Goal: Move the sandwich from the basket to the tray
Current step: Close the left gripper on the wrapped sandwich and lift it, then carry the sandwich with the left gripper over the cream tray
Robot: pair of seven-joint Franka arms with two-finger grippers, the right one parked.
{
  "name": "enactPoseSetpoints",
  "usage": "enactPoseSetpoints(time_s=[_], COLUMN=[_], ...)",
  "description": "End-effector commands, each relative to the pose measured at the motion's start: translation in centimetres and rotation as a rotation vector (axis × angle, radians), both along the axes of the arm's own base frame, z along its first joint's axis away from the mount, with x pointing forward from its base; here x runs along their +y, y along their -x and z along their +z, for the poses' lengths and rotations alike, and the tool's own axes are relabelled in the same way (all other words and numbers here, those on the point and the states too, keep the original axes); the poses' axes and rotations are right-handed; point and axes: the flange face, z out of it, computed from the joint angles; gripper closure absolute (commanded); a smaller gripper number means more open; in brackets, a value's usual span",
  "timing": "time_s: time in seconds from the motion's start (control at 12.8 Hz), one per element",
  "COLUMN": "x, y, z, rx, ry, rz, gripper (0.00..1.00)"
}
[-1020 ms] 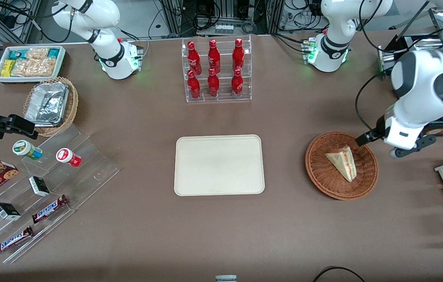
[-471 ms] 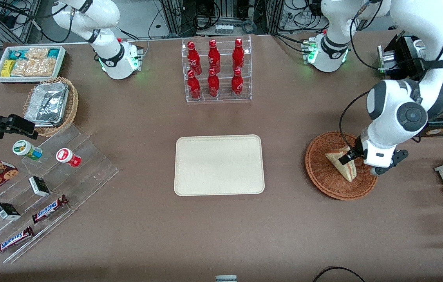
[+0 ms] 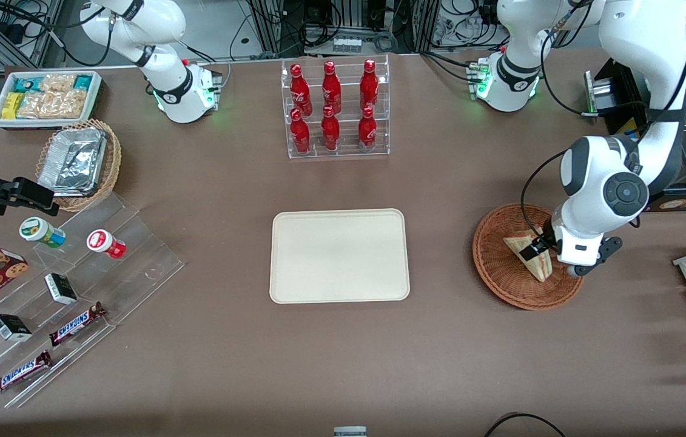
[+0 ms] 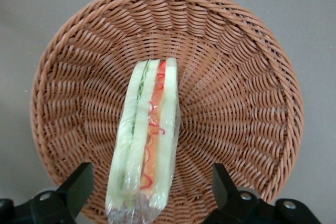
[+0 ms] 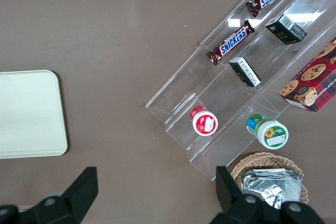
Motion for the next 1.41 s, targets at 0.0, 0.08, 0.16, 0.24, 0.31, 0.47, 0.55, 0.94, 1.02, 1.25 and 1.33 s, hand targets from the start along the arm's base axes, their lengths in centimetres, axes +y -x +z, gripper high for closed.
enactPoseSetpoints(time_s=[0.0, 0.08, 0.16, 0.24, 0.31, 0.47, 0.55, 0.94, 1.02, 1.25, 1.33], x=[-0.1, -0.1, -0.1, 0.0, 0.0, 0.0, 0.2, -1.9, -3.3, -10.0, -12.2], y=[1.1, 1.3, 1.5, 1.9, 2.0, 2.0, 1.9, 0.5, 0.0, -0.1, -0.1], z=[-2.7, -3.8, -4.4, -4.8, -4.9, -4.4, -3.9, 4.4, 5.9, 7.7, 7.4], rx=[-0.033, -0.034, -0.028, -0.017, -0.014, -0.016, -0.012, 0.063, 0.059, 0.039, 0.039], ry=[-0.004, -0.003, -0.003, -0.005, -0.006, -0.007, -0.021, -0.150, -0.148, -0.108, -0.093], rz=[0.032, 0.040, 0.040, 0.049, 0.058, 0.048, 0.033, -0.172, -0.228, -0.417, -0.470], gripper=[0.00, 0.01, 0.09, 0.32, 0.69, 1.00, 1.00, 1.00, 1.00, 1.00, 1.00])
